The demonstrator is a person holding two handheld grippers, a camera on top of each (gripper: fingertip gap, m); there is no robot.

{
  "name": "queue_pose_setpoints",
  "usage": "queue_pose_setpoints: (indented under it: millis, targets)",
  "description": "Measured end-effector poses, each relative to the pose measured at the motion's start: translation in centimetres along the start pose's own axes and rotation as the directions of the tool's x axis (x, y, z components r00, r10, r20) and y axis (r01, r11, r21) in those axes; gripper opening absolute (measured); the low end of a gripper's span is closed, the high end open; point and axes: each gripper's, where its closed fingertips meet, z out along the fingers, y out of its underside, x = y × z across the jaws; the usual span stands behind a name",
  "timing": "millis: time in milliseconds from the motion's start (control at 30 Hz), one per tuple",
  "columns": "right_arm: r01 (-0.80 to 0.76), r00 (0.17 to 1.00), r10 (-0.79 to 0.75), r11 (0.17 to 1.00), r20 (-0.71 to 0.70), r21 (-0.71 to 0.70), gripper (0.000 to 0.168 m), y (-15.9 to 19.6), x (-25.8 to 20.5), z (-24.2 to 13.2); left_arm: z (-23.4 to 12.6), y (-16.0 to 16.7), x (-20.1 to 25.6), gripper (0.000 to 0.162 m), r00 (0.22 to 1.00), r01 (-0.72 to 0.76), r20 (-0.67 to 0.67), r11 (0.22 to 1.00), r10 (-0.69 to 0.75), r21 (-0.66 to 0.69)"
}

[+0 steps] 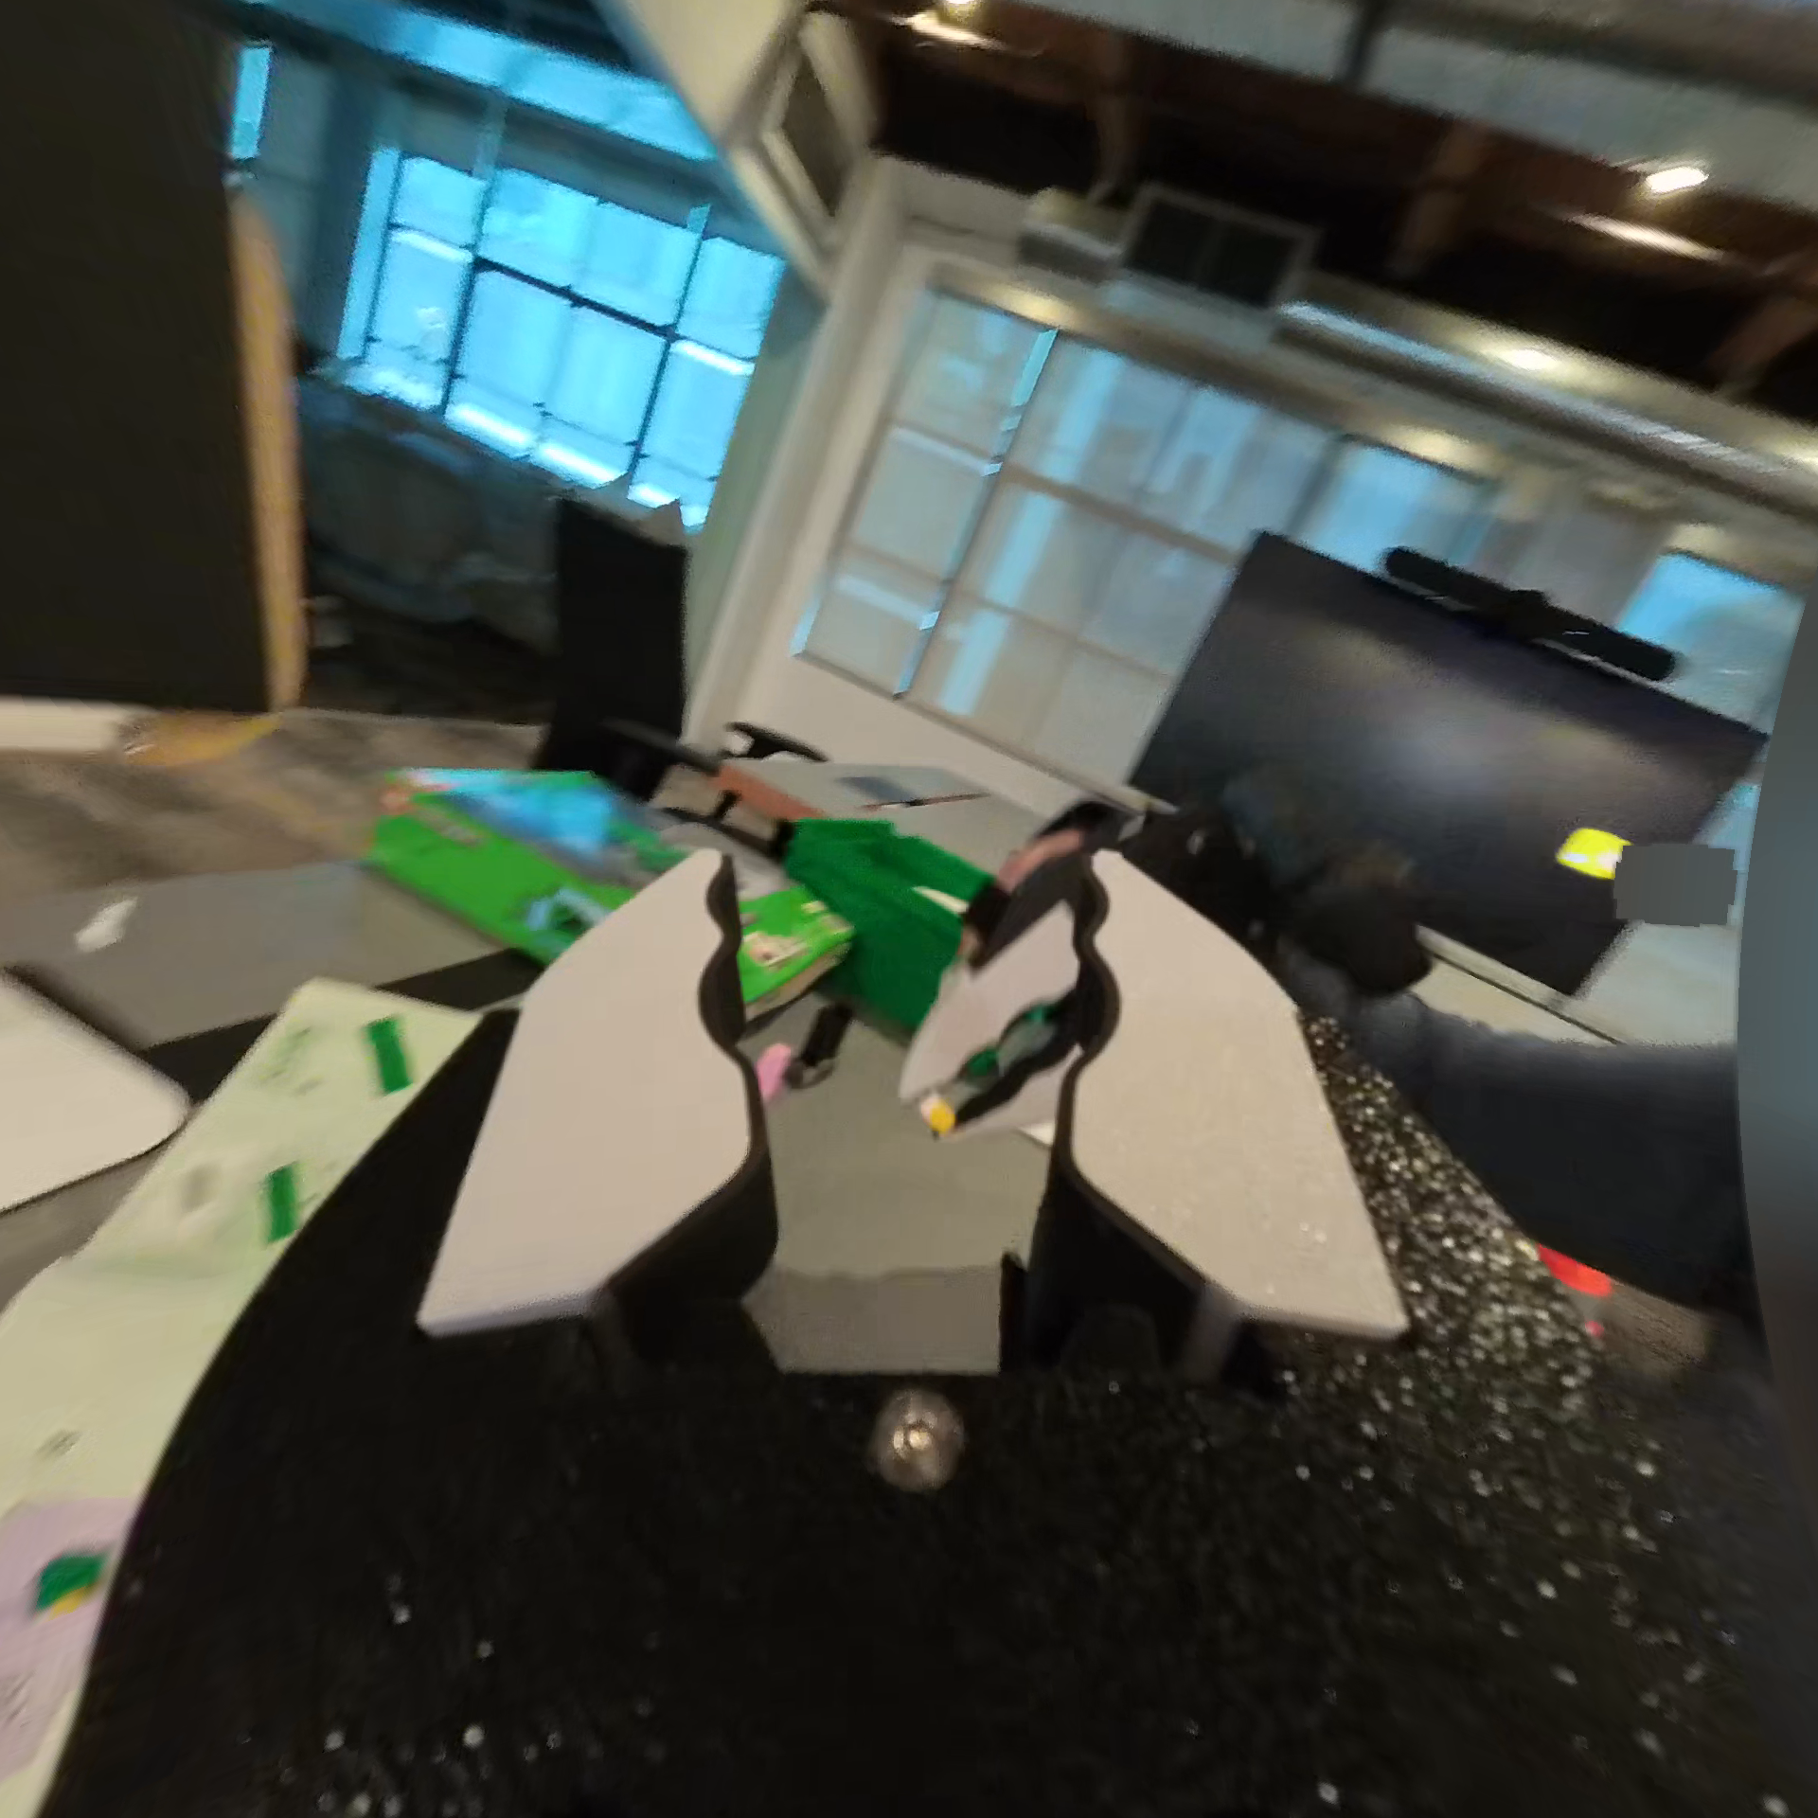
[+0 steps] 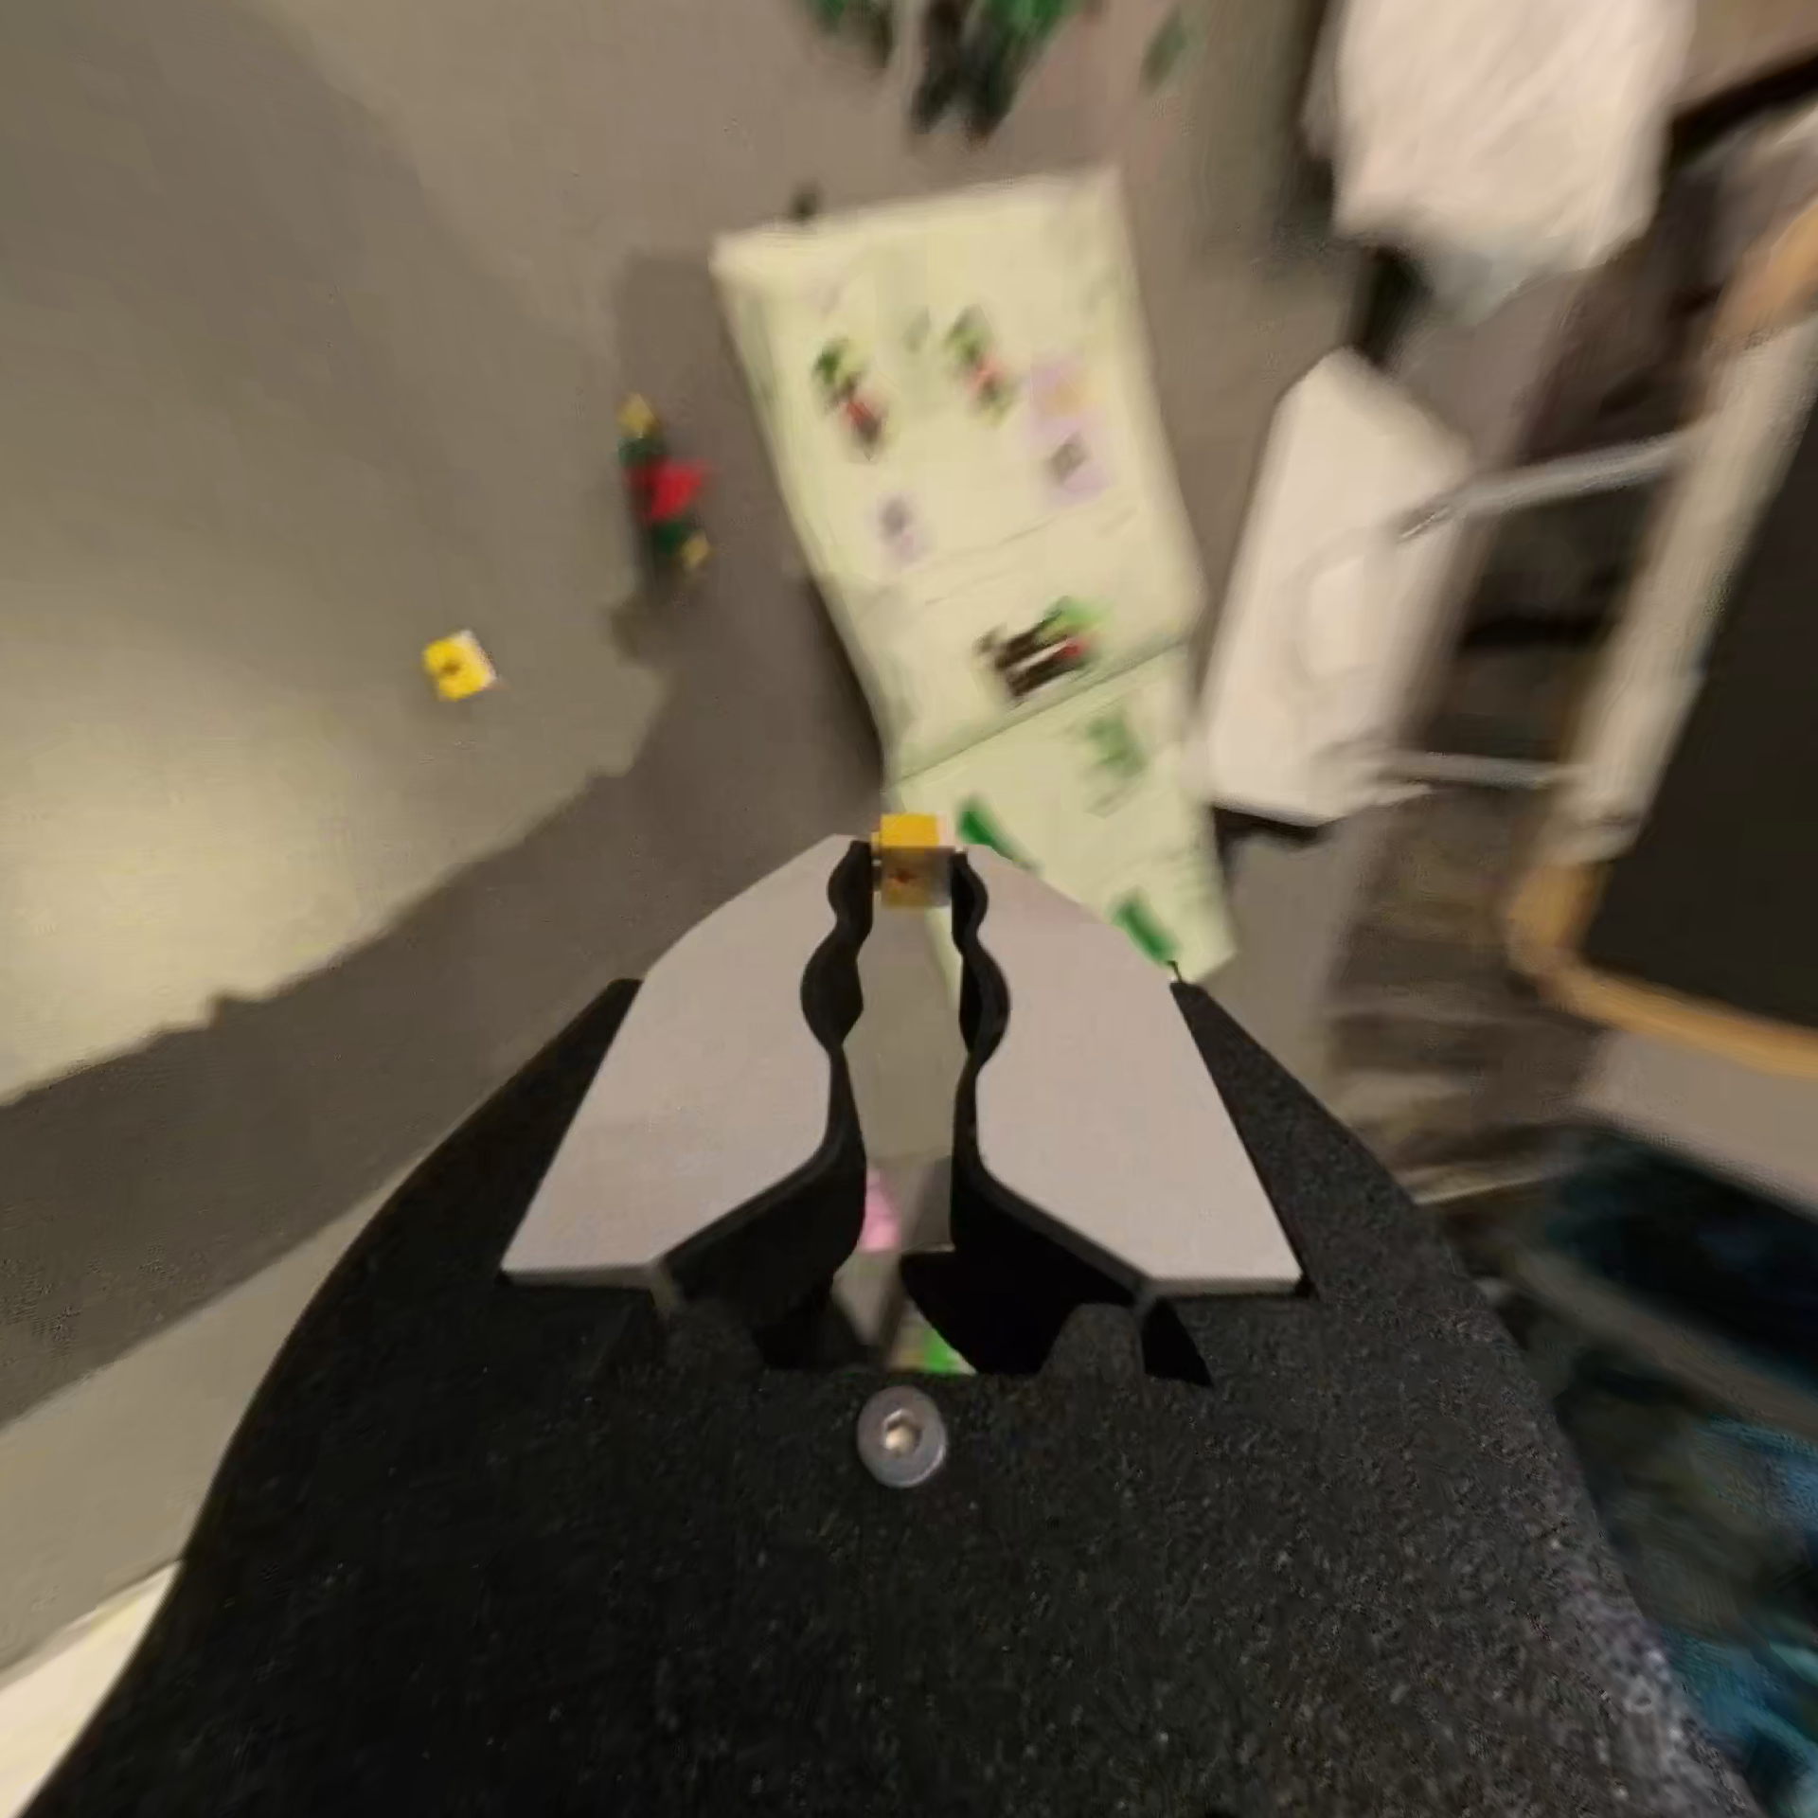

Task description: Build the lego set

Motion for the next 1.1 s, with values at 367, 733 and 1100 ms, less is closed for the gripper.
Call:
queue_pose_setpoints:
  millis: [367,733,1100]
  targets:
    - [-0.035,0.941,0.094,0.983,0.325,-0.182,0.015,7.0,-8.1,11.6,-3.6,4.6,-6.1,0.065,0.897,-0.155,0.412,0.987,0.158,-0.040]
    - [-0.293,0.943,0.286,0.956,0.171,0.017,0.048,6.7,-5.0,10.1,-7.1,8.2,-5.4,0.077,0.638,-0.473,0.625,0.869,0.450,-0.144]
    - [-0.436,0.369,0.914,0.332,-0.170,0.836,0.044,10.2,0.3,4.9,-13.3,10.9,-4.9,0.074,0.423,-0.534,0.814,0.835,0.398,-0.130]
